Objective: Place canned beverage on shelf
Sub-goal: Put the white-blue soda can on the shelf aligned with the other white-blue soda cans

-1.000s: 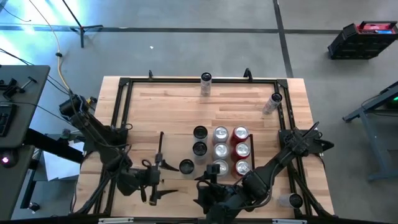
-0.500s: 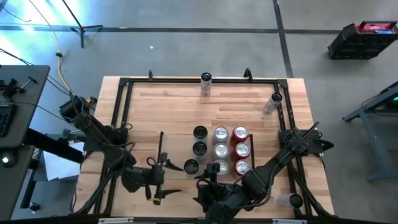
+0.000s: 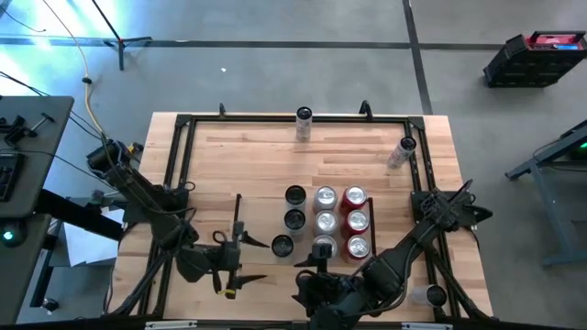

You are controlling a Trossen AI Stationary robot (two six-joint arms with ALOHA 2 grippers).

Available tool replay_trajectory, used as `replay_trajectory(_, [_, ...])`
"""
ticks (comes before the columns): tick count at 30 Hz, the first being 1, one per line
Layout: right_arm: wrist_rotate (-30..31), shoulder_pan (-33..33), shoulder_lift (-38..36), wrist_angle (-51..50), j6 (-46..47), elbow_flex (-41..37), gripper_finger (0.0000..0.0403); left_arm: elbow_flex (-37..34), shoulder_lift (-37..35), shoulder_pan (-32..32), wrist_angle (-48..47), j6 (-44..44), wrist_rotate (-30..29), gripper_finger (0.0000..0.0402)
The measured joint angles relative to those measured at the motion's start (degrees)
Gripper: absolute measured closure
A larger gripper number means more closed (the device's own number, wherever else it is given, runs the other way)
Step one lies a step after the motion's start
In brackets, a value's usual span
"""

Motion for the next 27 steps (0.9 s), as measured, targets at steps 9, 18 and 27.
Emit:
replay_trajectory(9, [0.27,-0.15,0.00,-0.29,0.02,0.00,0.0089,-0.04,1.59,1.97,1.71,-0.93,3.00,0.0071])
replay_trajectory(18, [0.22,-0.13,0.00,-0.33,0.01,0.00,0.0089,0.00,4.86,3.36,7.20,2.60,6.49,0.0071])
replay_trajectory(27, [-0.55,0.09,-0.24,-2.68,1.54,0.00,0.0089,0.02,3.91,3.51,7.96,3.59,5.92,0.0071])
